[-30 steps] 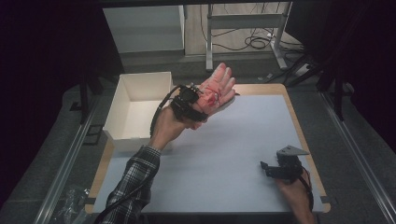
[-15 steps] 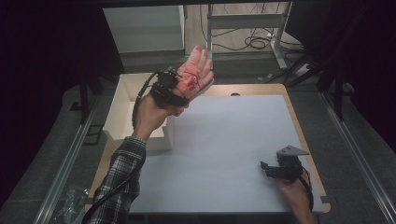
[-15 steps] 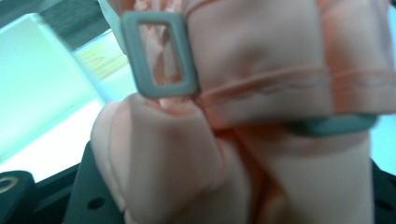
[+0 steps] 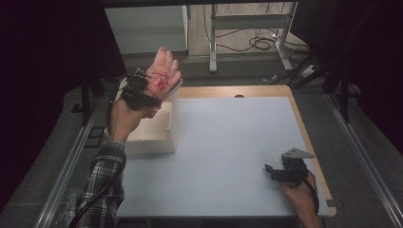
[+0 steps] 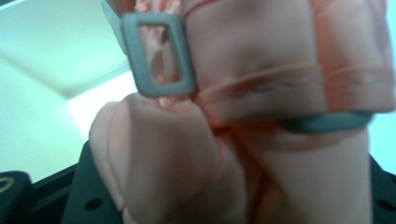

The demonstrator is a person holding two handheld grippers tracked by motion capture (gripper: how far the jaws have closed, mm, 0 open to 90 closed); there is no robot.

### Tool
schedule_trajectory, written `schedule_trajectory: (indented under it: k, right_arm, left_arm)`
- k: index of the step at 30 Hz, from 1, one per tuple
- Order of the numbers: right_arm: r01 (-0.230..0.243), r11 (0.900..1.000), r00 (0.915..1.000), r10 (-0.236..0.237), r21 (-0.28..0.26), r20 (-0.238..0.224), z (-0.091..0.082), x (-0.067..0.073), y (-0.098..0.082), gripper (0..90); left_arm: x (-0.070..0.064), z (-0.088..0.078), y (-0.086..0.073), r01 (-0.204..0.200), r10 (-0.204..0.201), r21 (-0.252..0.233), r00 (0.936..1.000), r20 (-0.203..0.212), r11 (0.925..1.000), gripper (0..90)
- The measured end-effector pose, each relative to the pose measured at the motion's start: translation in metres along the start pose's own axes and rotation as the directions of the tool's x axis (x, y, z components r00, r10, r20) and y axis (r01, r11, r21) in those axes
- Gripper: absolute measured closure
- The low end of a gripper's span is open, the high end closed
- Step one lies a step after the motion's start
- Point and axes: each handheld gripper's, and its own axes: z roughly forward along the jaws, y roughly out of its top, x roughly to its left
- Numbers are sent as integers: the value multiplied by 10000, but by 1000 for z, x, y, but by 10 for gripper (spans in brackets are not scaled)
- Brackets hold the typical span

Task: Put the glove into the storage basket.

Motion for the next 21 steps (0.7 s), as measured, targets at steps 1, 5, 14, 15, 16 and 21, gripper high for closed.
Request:
schedule_trajectory:
  k: [1,5,14,15,16,21]
  right_arm:
    - [1,10000,10000,-1,1,1,0,0,0,214]
    - [11,10000,10000,-11,-4,4,0,0,0,214]
    - [6,10000,10000,-6,-1,14,0,0,0,214]
    - [9,10000,10000,-9,-3,16,0,0,0,214]
    - [8,10000,10000,-8,-11,22,0,0,0,214]
    - [-2,10000,10000,2,-10,19,0,0,0,214]
  left_arm:
    - [4,1,-3,150,-150,-11,9999,-67,9999,416]
    - [18,7,-12,535,-532,100,9981,-315,9985,413]
    - [27,38,-25,1129,-1115,325,9928,-437,9931,407]
    - [27,44,-26,1177,-1162,354,9924,-417,9924,407]
    - [26,47,-27,1217,-1199,400,9918,-434,9918,407]
    - [27,73,-31,1388,-1353,711,9894,-519,9878,405]
